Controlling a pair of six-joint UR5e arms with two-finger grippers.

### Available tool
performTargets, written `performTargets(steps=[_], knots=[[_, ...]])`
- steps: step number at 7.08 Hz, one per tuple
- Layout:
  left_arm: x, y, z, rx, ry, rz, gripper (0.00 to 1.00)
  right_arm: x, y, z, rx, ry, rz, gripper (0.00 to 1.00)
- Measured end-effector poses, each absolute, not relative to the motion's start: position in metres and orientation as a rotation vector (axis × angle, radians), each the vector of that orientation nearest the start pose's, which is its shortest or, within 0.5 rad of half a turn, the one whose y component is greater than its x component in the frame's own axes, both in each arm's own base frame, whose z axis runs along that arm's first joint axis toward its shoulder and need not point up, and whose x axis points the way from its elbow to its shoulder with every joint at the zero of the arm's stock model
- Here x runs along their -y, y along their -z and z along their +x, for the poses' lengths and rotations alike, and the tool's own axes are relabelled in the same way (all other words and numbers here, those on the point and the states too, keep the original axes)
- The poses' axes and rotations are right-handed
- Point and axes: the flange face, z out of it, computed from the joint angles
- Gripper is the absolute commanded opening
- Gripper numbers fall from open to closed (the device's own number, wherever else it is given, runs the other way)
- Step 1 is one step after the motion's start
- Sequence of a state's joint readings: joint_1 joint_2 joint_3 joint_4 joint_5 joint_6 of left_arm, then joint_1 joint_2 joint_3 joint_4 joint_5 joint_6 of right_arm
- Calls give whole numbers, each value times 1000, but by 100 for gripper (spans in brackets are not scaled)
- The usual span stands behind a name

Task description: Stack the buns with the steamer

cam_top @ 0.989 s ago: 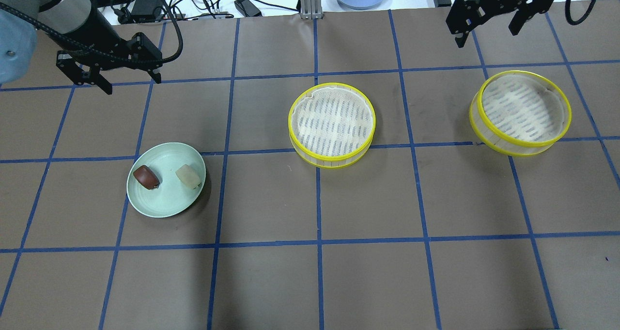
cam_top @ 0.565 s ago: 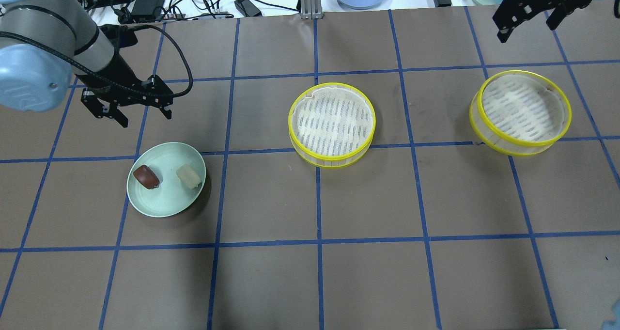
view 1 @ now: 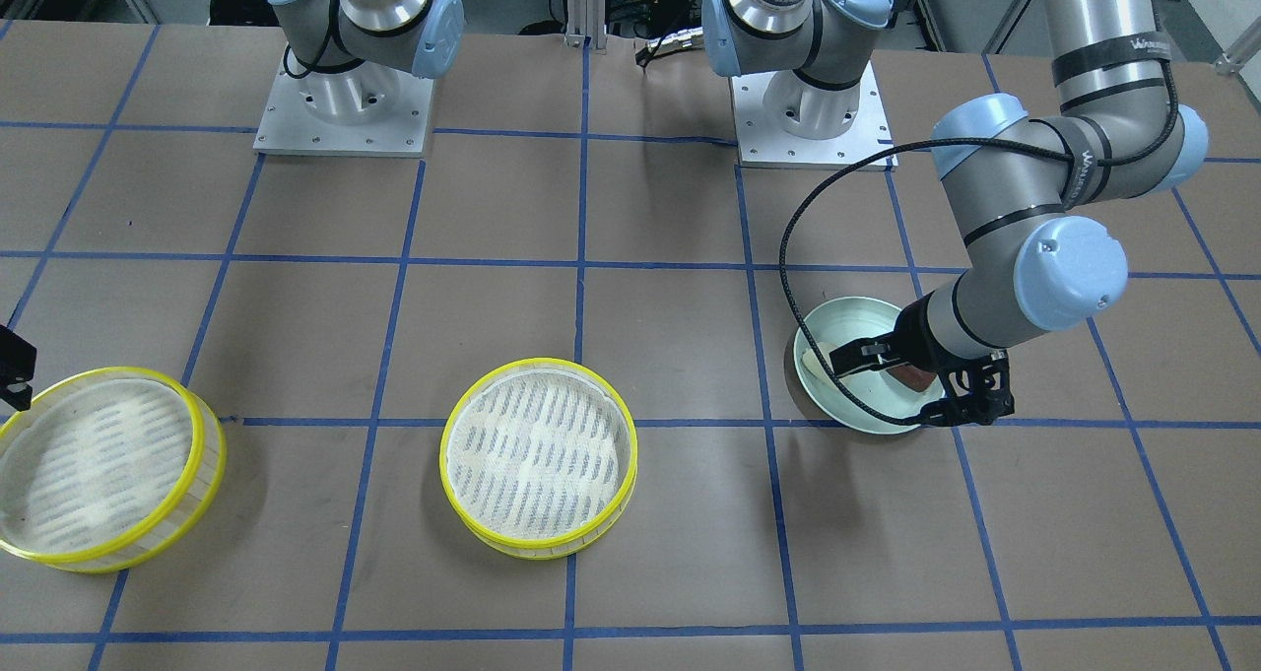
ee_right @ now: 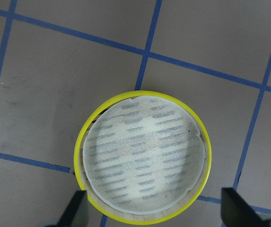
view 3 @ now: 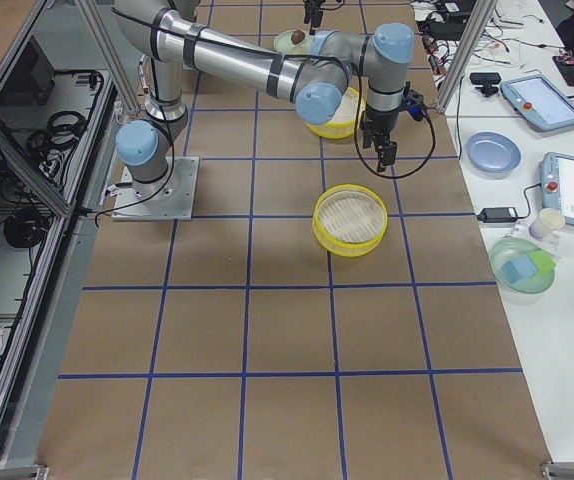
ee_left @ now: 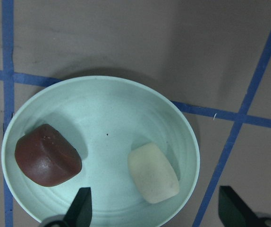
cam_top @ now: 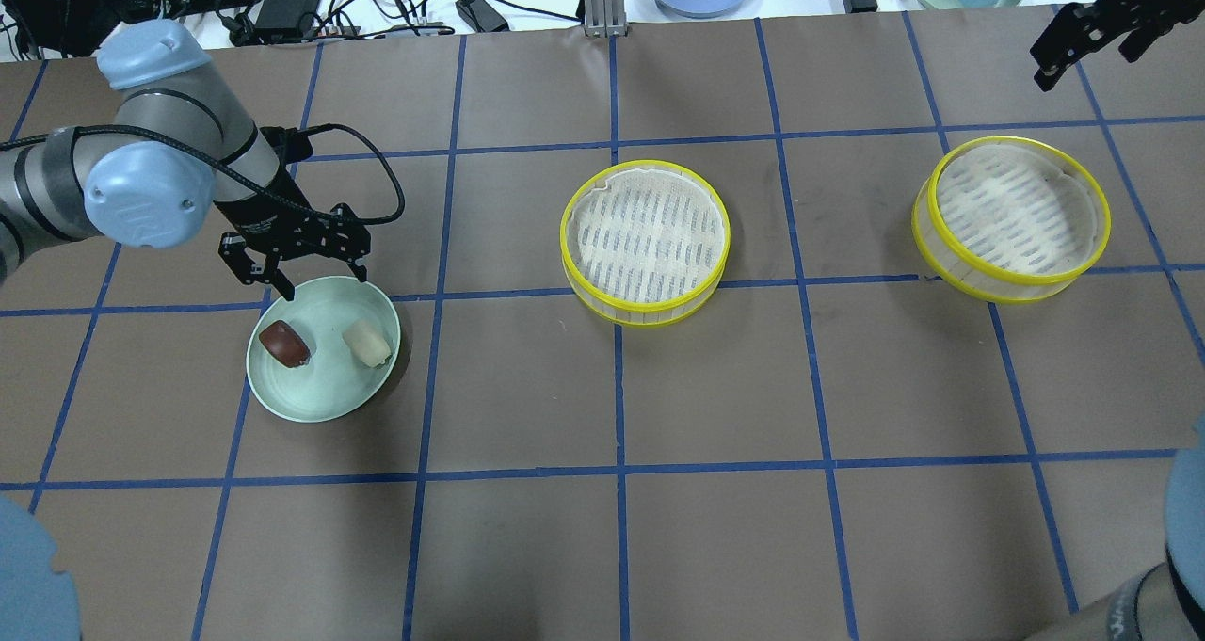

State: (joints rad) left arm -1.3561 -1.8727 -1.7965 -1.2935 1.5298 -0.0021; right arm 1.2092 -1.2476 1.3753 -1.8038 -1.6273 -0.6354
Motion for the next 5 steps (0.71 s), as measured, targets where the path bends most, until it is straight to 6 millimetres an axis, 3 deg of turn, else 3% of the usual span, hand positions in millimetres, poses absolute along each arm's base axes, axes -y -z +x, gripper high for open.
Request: performTargets(steps=[1,2,3,5], knots=[[553,-231,-20,-3156,-450,-377,72,641,-420,-109,-3209,94,-456,100],[552,-217,-20,-3149,-495,-391,26,642,-418,-111,-3211,96,-463,100],[552,-207,-20,-3145,-527,-396,4,644,-416,-114,-3215,103,-459,100],[552,-195,-20,-3139,-565,-399,0,651,-399,-119,-3210,89,-449,100]])
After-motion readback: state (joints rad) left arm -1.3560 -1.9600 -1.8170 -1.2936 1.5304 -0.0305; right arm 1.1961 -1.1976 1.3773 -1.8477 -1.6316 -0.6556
